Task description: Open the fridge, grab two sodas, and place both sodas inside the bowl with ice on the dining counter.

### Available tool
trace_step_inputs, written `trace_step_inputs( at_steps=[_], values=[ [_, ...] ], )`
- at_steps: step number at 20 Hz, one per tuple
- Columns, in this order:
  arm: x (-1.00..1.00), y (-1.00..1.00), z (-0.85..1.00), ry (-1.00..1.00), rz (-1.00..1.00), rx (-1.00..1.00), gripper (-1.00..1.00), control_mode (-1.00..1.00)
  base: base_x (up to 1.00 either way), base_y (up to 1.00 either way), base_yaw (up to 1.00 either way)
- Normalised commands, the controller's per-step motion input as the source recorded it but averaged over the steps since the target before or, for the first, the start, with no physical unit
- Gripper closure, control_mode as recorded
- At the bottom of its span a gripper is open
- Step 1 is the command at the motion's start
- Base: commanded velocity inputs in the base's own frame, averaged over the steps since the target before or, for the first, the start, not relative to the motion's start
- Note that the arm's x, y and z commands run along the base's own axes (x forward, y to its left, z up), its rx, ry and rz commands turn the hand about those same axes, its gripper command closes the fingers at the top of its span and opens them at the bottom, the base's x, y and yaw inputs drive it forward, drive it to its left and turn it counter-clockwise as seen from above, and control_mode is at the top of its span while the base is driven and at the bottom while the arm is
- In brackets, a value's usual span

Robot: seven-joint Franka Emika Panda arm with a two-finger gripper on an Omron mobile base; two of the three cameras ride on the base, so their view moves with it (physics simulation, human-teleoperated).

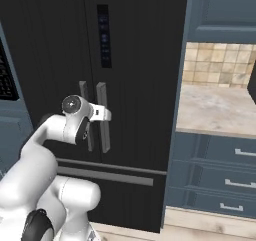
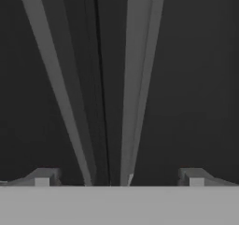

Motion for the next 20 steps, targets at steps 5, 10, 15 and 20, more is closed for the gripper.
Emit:
trace_step_inputs(
  at_steps=[5,10,15,20],
  values=[
    [0.42,0.00,0.00,0.00,-0.02,0.00,-1.00,-1.00,0.00,0.00,0.00],
    [0.37,-0.03,0.00,0.00,0.00,0.00,-1.00,-1.00,0.00,0.00,0.00],
    [0.29,-0.07,-0.04,0.00,0.00,0.01,-1.00,-1.00,0.00,0.00,0.00],
    [0.36,-0.02,-0.08,0.00,0.00,0.00,-1.00,-1.00,0.00,0.00,0.00]
  ],
)
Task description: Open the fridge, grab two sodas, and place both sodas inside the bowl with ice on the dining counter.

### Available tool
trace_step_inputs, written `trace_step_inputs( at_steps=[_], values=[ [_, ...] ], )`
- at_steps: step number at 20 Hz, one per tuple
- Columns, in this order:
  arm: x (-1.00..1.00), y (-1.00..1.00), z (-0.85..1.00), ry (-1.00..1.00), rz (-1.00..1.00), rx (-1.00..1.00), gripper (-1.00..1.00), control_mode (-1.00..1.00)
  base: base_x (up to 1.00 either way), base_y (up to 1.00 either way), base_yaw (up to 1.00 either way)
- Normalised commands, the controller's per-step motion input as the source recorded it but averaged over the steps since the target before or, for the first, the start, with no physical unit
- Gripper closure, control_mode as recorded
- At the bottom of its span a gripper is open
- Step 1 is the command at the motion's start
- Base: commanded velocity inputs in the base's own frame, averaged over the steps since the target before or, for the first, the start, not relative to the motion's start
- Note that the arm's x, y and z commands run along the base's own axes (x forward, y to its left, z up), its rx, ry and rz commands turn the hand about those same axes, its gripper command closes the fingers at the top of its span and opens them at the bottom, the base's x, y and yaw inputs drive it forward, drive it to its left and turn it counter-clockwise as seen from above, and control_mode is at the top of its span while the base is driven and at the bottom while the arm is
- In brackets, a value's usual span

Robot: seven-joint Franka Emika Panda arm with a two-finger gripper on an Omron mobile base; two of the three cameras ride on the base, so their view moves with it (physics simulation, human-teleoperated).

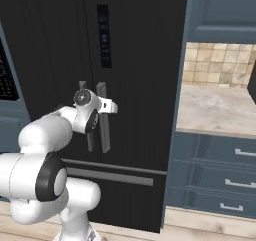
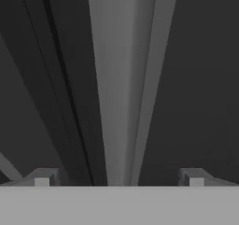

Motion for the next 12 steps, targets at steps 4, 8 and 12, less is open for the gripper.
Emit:
trace_step_inputs(
  at_steps=[4,8,12],
  values=[
    [0.43,0.00,-0.06,0.00,0.00,0.00,-1.00,-1.00,0.00,0.00,0.00],
    [0.45,0.00,-0.08,0.00,0.00,0.00,-1.00,-1.00,0.00,0.00,0.00],
    [0.45,0.00,-0.08,0.00,0.00,0.00,-1.00,-1.00,0.00,0.00,0.00]
  ],
)
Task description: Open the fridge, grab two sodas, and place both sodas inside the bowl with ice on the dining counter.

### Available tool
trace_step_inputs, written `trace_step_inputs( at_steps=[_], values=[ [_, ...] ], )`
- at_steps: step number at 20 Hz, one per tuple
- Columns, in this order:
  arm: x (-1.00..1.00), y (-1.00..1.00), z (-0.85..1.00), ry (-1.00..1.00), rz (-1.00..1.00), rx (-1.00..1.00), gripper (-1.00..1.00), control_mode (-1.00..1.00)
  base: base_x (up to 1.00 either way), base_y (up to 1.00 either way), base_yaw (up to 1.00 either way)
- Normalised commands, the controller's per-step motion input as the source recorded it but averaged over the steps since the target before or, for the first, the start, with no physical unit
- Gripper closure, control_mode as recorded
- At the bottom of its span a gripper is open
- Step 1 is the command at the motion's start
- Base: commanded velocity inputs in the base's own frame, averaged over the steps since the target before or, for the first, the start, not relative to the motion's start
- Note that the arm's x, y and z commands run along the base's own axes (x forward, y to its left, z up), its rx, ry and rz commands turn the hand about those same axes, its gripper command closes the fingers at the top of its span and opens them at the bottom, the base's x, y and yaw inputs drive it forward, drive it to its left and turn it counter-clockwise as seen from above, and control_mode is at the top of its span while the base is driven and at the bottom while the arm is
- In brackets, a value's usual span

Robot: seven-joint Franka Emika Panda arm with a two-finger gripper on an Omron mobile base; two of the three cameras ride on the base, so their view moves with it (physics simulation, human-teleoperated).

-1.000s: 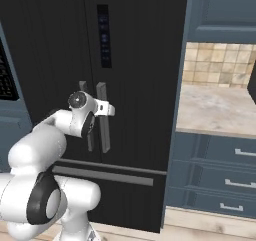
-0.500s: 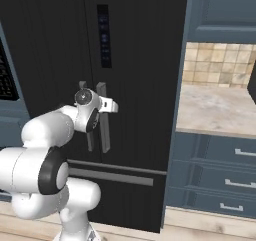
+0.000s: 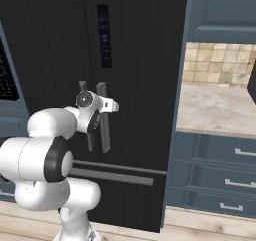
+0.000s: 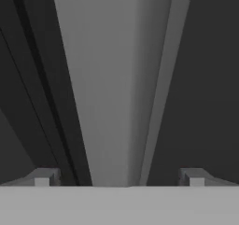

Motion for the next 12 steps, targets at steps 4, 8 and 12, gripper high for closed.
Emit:
trace_step_inputs(
  at_steps=[4,8,12],
  values=[
    [0.43,0.00,-0.10,0.00,0.00,0.00,1.00,-1.00,0.00,0.00,0.00],
    [0.22,0.00,-0.01,0.02,-0.01,0.00,1.00,-1.00,0.00,0.00,0.00],
    [-0.08,0.02,-0.01,0.01,-0.07,-0.01,1.00,-1.00,0.00,0.00,0.00]
  ],
)
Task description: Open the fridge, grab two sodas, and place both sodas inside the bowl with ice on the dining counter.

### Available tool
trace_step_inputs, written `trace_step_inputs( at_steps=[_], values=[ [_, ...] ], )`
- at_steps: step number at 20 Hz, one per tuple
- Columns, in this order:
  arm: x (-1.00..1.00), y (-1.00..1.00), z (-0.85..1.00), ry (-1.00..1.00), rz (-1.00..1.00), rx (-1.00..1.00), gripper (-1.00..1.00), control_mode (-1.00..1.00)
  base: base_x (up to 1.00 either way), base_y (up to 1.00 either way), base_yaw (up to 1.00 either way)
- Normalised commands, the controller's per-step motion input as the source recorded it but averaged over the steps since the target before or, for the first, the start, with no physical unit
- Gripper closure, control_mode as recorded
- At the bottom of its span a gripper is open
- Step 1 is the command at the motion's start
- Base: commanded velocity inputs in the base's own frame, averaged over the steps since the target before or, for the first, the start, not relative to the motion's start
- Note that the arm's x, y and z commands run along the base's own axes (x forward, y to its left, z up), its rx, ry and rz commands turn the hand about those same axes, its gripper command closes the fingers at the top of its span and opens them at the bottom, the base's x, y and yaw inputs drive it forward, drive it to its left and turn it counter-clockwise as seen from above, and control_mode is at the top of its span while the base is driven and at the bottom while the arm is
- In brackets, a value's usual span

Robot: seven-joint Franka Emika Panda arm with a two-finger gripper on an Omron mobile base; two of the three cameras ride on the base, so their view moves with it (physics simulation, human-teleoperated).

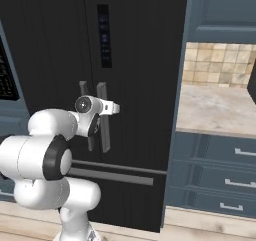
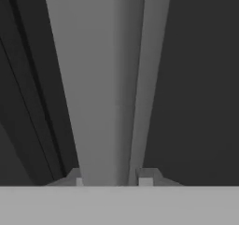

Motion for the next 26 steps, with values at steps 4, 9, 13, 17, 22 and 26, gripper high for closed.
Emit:
trace_step_inputs(
  at_steps=[4,9,13,17,22,26],
  values=[
    [-0.51,-0.11,0.08,0.00,-0.07,-0.07,1.00,-1.00,0.00,0.00,0.00],
    [-0.79,-0.22,0.35,0.00,-0.07,-0.06,1.00,-1.00,0.00,0.00,0.00],
    [-0.91,-0.22,0.58,0.02,-0.07,-0.03,1.00,-1.00,0.00,0.00,0.00],
    [-0.95,-0.24,0.81,0.05,-0.04,0.00,1.00,-1.00,0.00,0.00,0.00],
    [-0.94,-0.17,0.62,0.05,-0.03,0.00,1.00,-1.00,0.00,0.00,0.00],
    [-0.96,-0.33,0.05,-0.02,-0.05,0.00,1.00,-1.00,0.00,0.00,0.00]
  ],
)
